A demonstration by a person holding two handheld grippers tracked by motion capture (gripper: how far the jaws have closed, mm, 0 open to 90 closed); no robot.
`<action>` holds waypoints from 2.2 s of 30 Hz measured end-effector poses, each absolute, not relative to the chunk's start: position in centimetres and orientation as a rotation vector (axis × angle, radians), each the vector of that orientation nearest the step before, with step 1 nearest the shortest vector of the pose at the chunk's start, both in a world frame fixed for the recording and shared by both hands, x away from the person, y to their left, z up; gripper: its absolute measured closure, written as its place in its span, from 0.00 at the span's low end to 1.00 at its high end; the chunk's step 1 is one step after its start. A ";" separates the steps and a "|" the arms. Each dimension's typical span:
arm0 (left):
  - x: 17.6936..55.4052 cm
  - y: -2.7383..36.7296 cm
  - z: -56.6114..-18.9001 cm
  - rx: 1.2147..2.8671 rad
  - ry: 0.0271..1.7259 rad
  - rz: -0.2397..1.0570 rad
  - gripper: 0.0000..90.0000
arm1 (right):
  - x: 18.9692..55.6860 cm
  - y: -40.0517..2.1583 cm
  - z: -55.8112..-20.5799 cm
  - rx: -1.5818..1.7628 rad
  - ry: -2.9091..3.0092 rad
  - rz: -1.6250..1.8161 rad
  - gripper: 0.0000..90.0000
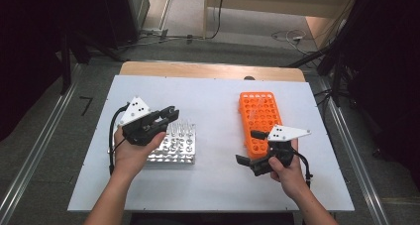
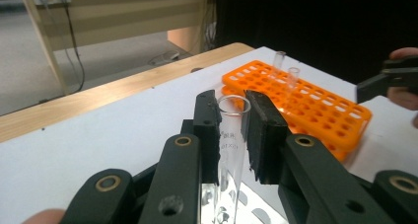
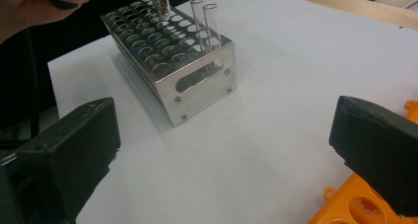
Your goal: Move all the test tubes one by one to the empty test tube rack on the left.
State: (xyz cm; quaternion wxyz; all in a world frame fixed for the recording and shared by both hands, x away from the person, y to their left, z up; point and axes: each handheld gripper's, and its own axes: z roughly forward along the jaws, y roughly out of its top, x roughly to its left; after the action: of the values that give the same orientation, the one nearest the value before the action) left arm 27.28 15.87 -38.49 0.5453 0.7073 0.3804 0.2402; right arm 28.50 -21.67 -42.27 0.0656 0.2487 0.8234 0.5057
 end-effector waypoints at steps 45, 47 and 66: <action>30.1 15.1 -43.6 1.791 1.073 0.578 0.84 | 28.6 -22.4 -42.2 0.755 2.467 1.536 0.00; 30.1 15.1 -43.6 1.800 1.081 0.574 0.84 | 28.6 -22.4 -42.2 0.755 2.467 1.537 0.00; 29.2 15.7 -43.1 1.760 1.109 0.504 0.64 | 29.4 -23.4 -42.0 0.795 2.440 1.533 0.00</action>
State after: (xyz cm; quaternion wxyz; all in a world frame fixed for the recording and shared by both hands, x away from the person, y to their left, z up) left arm 29.19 15.74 -43.10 0.4800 0.7214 0.4544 0.2065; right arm 29.37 -23.44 -42.01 0.0760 0.2652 0.8138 0.5115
